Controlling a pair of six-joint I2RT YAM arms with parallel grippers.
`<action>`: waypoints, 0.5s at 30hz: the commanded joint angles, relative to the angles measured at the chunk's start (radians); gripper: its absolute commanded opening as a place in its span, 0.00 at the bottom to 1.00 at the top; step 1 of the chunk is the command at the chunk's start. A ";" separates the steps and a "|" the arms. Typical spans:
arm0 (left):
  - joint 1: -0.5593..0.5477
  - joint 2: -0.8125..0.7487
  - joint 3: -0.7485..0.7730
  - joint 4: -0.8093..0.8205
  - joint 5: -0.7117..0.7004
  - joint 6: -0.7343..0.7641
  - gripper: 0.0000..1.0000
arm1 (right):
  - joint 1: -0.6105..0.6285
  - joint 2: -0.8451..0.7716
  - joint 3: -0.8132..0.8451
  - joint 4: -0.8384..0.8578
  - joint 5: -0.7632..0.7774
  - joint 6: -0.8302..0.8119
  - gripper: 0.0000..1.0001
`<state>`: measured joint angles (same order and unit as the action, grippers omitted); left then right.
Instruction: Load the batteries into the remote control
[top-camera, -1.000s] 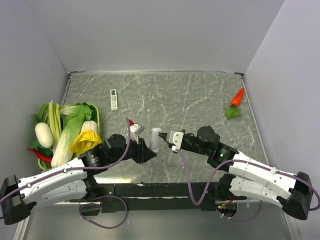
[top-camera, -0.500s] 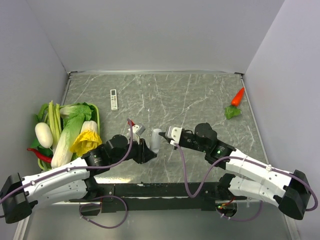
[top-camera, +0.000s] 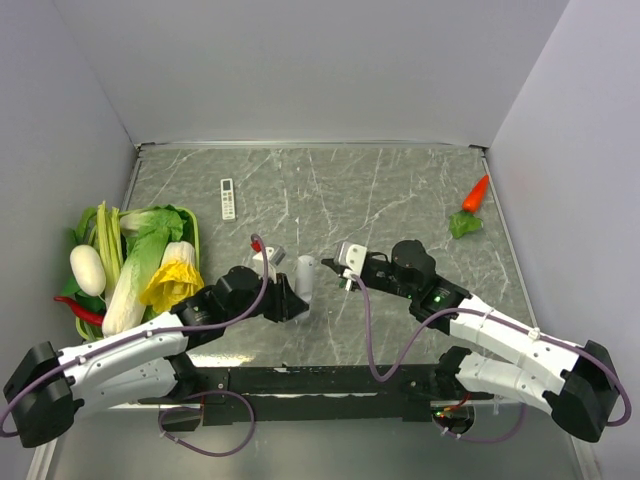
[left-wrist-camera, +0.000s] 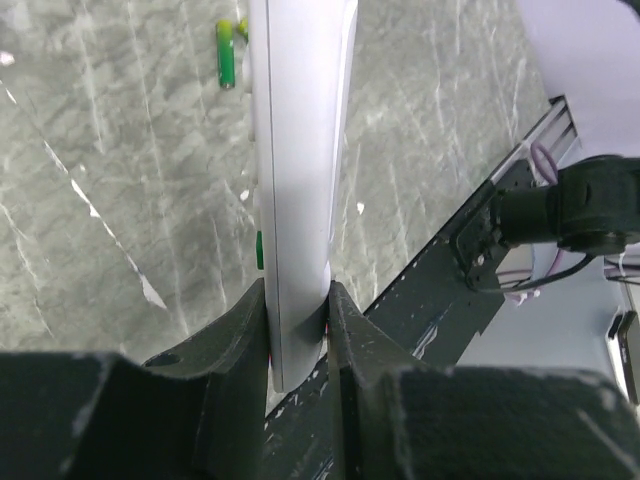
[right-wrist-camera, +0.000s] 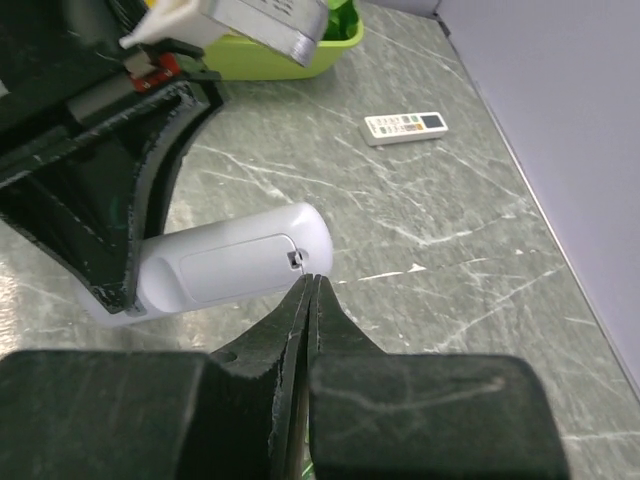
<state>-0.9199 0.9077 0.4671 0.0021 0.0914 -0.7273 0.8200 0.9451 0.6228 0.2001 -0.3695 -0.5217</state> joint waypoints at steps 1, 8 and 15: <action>0.007 0.005 0.002 0.078 0.060 -0.009 0.01 | -0.007 0.012 0.012 0.016 -0.075 -0.006 0.19; 0.006 -0.018 0.011 0.079 0.085 0.011 0.01 | -0.005 0.075 0.046 -0.031 -0.127 -0.057 0.54; 0.006 -0.026 0.024 0.076 0.103 0.028 0.01 | -0.007 0.118 0.072 -0.041 -0.169 -0.066 0.55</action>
<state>-0.9157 0.9039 0.4633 0.0204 0.1642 -0.7189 0.8200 1.0527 0.6250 0.1478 -0.4786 -0.5674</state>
